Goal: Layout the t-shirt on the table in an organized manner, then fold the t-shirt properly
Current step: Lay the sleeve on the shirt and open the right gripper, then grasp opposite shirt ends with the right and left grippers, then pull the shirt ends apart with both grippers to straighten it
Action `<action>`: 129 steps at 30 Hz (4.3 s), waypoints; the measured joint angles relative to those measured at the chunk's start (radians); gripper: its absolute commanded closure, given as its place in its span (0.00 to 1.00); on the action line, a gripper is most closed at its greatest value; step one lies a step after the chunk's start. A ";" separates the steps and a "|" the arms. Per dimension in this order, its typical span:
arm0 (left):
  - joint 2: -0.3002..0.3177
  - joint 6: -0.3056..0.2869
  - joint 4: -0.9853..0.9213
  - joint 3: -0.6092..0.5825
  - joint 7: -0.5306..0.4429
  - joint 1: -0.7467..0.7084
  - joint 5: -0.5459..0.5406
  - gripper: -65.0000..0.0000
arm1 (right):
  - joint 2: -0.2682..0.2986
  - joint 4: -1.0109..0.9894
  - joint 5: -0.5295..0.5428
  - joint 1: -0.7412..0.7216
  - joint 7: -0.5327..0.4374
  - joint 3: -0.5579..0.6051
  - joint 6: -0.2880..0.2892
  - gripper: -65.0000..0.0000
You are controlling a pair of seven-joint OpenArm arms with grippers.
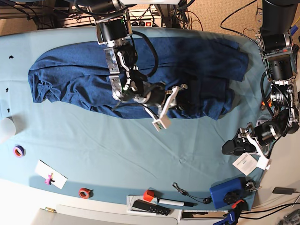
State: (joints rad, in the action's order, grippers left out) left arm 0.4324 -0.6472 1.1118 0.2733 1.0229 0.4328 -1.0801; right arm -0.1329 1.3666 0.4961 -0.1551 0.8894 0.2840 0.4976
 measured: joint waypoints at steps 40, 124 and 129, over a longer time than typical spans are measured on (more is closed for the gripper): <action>0.134 0.052 0.000 -0.002 0.099 -0.030 -0.077 0.54 | 0.000 0.231 0.174 -0.097 0.166 -0.286 0.141 0.57; 0.029 0.054 0.116 -0.140 0.173 -0.435 -0.193 0.63 | 0.410 0.252 0.609 0.094 0.491 -0.990 0.200 0.57; 0.014 0.048 0.126 -0.141 0.205 -0.418 -0.118 1.00 | 0.410 0.252 0.599 0.094 0.491 -0.990 0.199 0.57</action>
State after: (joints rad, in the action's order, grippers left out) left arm 0.4461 -0.5987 1.2381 0.1326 1.2282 0.0147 -1.1980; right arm 0.2771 1.6188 1.0950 -0.0612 1.3800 -0.7059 0.6968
